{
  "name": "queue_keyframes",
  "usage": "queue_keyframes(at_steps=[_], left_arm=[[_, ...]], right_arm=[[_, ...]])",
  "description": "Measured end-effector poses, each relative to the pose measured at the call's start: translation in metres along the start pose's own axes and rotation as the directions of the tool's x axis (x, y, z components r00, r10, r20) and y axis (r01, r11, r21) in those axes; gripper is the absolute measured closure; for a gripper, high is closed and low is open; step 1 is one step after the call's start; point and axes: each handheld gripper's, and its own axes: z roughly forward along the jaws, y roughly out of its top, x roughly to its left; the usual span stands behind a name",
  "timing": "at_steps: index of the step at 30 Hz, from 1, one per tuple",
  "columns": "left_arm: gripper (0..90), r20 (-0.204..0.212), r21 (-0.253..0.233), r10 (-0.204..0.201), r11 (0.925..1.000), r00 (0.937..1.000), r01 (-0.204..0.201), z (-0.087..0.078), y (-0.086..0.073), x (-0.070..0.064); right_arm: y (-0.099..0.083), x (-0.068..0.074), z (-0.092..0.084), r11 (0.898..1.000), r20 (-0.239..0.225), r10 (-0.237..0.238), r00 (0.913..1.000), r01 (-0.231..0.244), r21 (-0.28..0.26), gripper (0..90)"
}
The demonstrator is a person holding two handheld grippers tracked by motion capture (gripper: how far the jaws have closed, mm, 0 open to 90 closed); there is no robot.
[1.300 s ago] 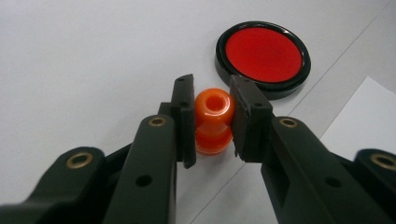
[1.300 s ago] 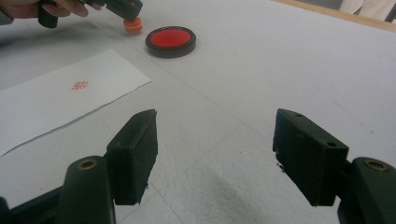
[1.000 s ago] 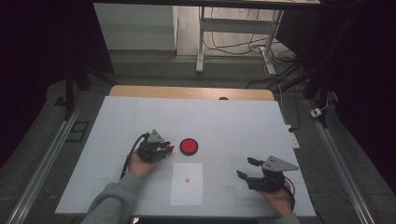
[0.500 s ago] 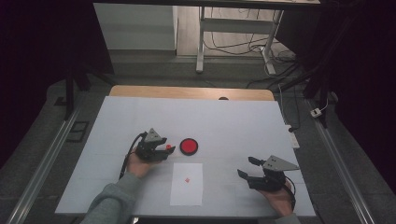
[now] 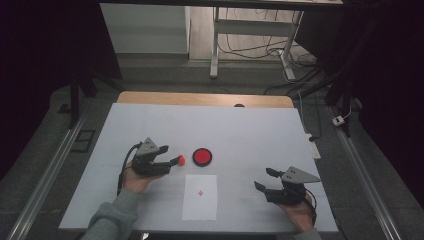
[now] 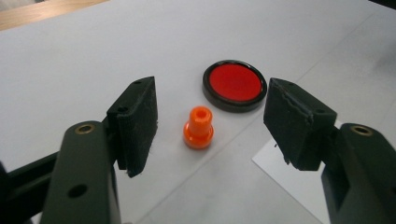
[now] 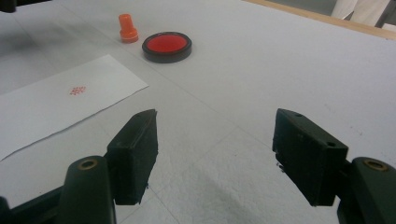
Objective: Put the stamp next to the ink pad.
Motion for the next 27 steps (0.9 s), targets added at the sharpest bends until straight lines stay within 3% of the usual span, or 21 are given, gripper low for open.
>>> queue_keyframes(at_steps=[5, 14, 19, 27], left_arm=[[35.7, 0.004, 0.008, 0.004, 1.0, 1.0, -0.004, -0.022, -0.011, -0.002], [34.7, 0.015, 0.064, 0.025, 0.9976, 0.9996, -0.026, -0.059, -0.046, -0.005], [33.3, 0.015, 0.066, -0.001, 0.9978, 0.9999, 0.0, -0.068, -0.054, -0.004], [31.0, 0.012, 0.068, -0.024, 0.9974, 0.9996, 0.023, -0.069, -0.055, -0.005]], right_arm=[[0.0, -0.001, -0.001, 1.0, 0.0, -0.004, 1.0, 0.004, 0.001, 30.6], [-0.002, -0.004, -0.002, 1.0, -0.005, -0.009, 1.0, 0.009, -0.004, 30.6], [-0.002, -0.004, -0.001, 1.0, -0.009, -0.016, 0.9998, 0.016, -0.002, 30.8], [-0.001, -0.004, -0.001, 1.0, -0.007, -0.026, 0.9996, 0.026, -0.003, 30.8]])
